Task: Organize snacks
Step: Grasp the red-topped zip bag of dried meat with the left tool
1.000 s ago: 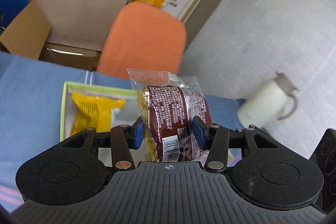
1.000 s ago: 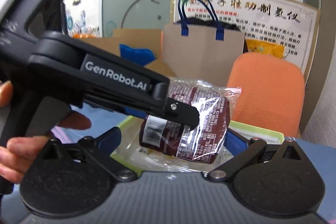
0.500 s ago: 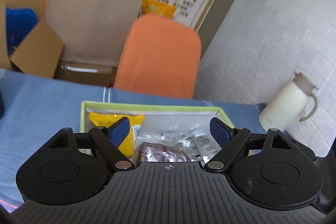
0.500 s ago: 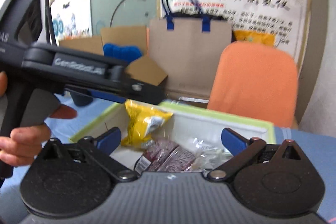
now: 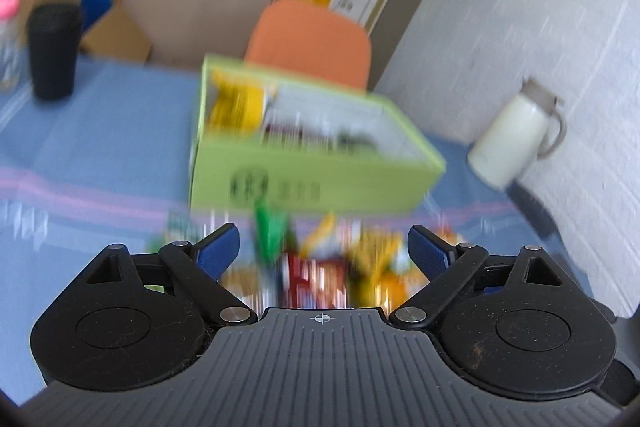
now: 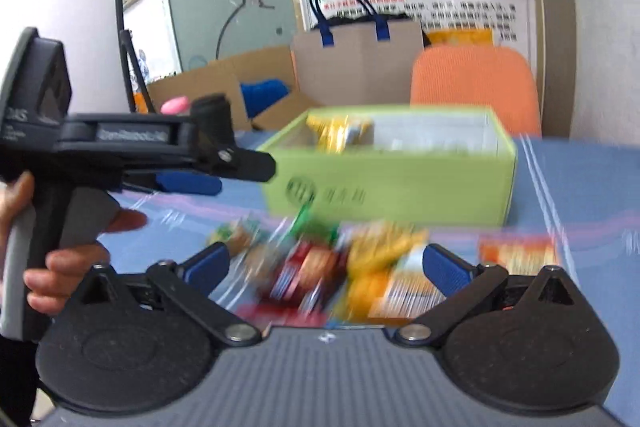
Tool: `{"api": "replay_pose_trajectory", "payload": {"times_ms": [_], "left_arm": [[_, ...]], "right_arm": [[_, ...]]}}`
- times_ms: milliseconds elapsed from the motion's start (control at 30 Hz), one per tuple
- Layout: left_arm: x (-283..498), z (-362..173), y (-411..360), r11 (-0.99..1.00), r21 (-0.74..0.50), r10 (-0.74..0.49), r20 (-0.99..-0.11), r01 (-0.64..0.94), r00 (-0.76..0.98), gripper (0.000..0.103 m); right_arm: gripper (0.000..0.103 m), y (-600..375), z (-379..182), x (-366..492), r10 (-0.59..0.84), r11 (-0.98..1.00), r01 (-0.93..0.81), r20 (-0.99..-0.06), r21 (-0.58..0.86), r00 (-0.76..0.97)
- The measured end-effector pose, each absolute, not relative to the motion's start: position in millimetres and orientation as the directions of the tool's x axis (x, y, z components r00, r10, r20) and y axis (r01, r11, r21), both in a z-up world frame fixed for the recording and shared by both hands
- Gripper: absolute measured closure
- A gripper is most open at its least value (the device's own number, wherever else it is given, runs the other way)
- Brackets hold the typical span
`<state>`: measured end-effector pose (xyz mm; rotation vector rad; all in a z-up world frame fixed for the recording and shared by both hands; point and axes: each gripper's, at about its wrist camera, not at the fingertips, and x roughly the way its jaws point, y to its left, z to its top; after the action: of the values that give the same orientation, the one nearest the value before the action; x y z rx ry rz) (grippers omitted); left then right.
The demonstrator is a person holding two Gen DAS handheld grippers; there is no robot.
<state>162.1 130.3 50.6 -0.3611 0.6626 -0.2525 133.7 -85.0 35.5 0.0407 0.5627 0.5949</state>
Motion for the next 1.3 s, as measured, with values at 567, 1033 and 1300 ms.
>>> {"api": "replay_pose_trajectory", "payload": {"times_ms": [567, 1033, 1300], "left_arm": [[131, 2, 113, 0.911, -0.409, -0.346, -0.676, 0.060, 0.650, 0.026], [128, -7, 129, 0.901, -0.429, -0.370, -0.674, 0.070, 0.639, 0.029], [115, -6, 146, 0.905, -0.418, -0.366, -0.676, 0.076, 0.640, 0.036]], "right_arm": [[0.001, -44, -17, 113, 0.549, 0.813, -0.544, -0.582, 0.207, 0.600], [0.001, -17, -21, 113, 0.503, 0.821, -0.559, -0.614, 0.119, 0.609], [0.001, 0, -23, 109, 0.551, 0.779, -0.615, -0.607, 0.126, 0.574]]}}
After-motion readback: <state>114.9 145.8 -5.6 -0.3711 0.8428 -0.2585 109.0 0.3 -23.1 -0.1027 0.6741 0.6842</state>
